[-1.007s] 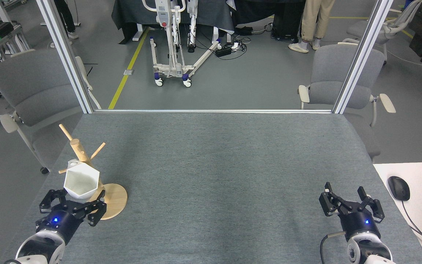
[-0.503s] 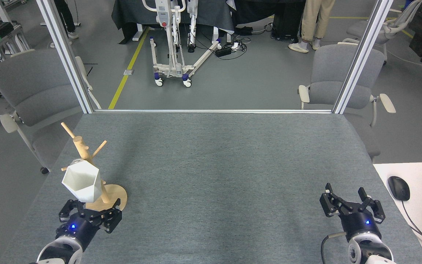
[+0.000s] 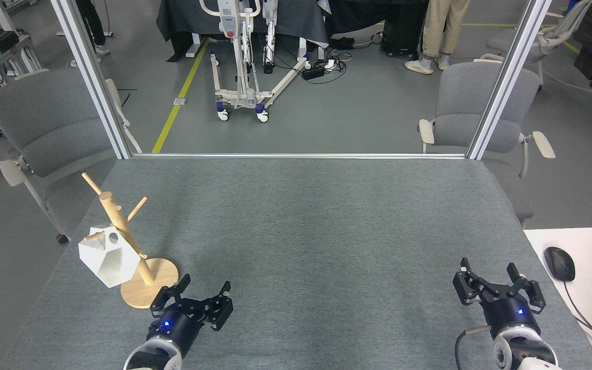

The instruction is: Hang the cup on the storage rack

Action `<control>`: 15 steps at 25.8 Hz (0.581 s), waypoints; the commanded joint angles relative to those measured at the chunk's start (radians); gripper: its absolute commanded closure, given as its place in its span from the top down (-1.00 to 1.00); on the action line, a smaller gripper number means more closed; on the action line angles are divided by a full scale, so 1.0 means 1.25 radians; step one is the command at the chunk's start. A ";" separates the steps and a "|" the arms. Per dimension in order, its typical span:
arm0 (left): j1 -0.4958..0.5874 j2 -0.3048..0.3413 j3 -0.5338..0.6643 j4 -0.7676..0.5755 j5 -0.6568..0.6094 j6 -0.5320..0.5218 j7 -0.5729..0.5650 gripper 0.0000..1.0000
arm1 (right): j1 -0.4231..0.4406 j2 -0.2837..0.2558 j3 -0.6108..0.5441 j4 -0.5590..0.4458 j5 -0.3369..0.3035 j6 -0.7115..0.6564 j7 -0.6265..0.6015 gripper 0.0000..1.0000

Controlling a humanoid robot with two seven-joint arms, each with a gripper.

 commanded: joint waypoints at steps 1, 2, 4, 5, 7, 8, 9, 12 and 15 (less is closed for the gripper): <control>-0.012 -0.026 -0.097 -0.019 0.004 0.038 0.022 0.96 | -0.015 -0.005 0.000 0.001 0.001 0.002 0.002 0.99; -0.020 -0.026 -0.129 -0.021 0.004 0.077 0.033 0.96 | -0.018 -0.005 0.002 0.000 -0.001 0.002 0.003 0.99; -0.050 -0.027 -0.211 -0.020 0.005 0.183 0.048 0.96 | -0.021 -0.010 0.002 0.000 -0.005 -0.001 0.003 0.99; -0.067 -0.027 -0.255 -0.016 0.005 0.233 0.048 0.96 | -0.022 -0.011 0.002 0.000 -0.005 -0.001 0.003 0.99; -0.105 -0.028 -0.320 -0.009 0.005 0.329 0.043 0.96 | -0.023 -0.009 0.000 0.000 -0.004 0.001 0.003 0.99; -0.122 -0.028 -0.341 -0.004 0.006 0.369 0.039 0.96 | -0.024 -0.010 0.002 0.000 -0.004 0.002 0.003 0.99; -0.134 -0.029 -0.353 -0.001 0.006 0.394 0.038 0.96 | -0.032 -0.013 0.003 0.000 -0.005 0.001 0.003 0.99; -0.160 -0.031 -0.372 -0.004 0.027 0.434 0.035 0.96 | -0.056 -0.019 0.004 -0.004 -0.006 -0.005 0.000 0.99; -0.158 -0.029 -0.378 -0.031 0.056 0.436 0.035 0.96 | -0.109 -0.009 0.014 -0.003 -0.006 -0.015 0.006 0.99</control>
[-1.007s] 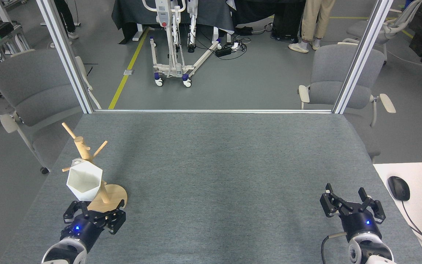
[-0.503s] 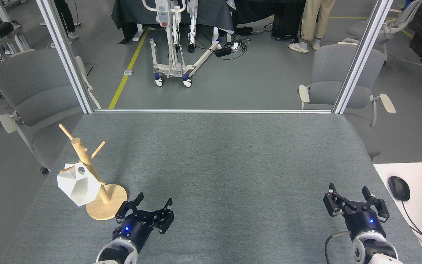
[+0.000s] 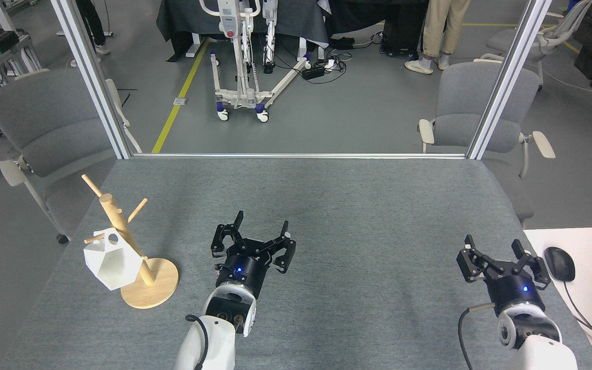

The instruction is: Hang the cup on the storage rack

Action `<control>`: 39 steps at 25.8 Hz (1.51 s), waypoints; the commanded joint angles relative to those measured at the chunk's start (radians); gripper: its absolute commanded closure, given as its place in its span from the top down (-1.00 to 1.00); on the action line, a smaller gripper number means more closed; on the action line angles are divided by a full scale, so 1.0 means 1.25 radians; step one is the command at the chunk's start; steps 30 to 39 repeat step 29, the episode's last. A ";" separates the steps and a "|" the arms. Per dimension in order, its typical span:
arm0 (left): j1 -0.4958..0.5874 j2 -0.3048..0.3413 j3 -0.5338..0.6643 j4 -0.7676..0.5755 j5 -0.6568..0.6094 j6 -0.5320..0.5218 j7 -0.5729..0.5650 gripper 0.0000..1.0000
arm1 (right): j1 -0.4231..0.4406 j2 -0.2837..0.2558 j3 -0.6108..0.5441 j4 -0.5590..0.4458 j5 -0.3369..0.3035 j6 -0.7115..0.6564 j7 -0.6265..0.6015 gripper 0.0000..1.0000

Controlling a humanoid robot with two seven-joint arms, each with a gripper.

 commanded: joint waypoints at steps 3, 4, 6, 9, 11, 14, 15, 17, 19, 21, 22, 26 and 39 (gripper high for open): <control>0.038 0.003 -0.011 -0.070 0.037 0.004 -0.001 0.96 | -0.079 0.007 0.072 -0.001 0.000 -0.004 0.003 0.99; 0.067 0.004 -0.009 -0.085 0.038 0.001 0.000 0.96 | -0.081 0.012 0.088 -0.001 0.001 -0.004 0.003 0.99; 0.104 0.006 -0.003 -0.112 0.040 -0.017 0.000 0.96 | -0.081 0.034 0.115 -0.010 0.002 0.004 0.003 0.99; 0.148 0.009 0.024 -0.133 0.041 -0.028 0.001 0.96 | -0.068 0.050 0.155 -0.042 0.000 0.010 -0.003 0.99; 0.148 0.005 0.044 -0.134 0.041 -0.035 0.001 0.96 | -0.042 0.056 0.167 -0.058 0.000 0.010 -0.004 0.99; 0.139 0.004 0.066 -0.134 0.045 -0.036 0.000 0.96 | 0.011 0.093 0.164 -0.075 -0.001 0.010 -0.009 0.99; 0.139 0.004 0.074 -0.137 0.050 -0.037 0.000 0.96 | 0.024 0.093 0.161 -0.082 -0.001 0.010 -0.019 0.99; 0.139 0.005 0.085 -0.137 0.066 -0.036 0.000 0.96 | 0.045 0.098 0.155 -0.096 0.000 0.010 -0.049 0.99; 0.139 0.005 0.099 -0.138 0.081 -0.036 -0.001 0.96 | 0.057 0.104 0.147 -0.099 0.000 0.010 -0.076 0.99; 0.139 0.005 0.107 -0.138 0.083 -0.036 -0.001 0.96 | 0.081 0.124 0.144 -0.105 0.000 0.010 -0.097 0.99; 0.139 0.005 0.110 -0.138 0.083 -0.036 -0.001 0.96 | 0.091 0.129 0.144 -0.115 0.000 0.010 -0.100 0.99; 0.140 0.005 0.115 -0.140 0.083 -0.033 0.000 0.97 | 0.103 0.133 0.144 -0.124 0.000 0.010 -0.100 0.99; 0.141 0.005 0.120 -0.143 0.088 -0.035 0.009 0.97 | 0.099 0.136 0.144 -0.123 0.000 0.011 -0.098 0.99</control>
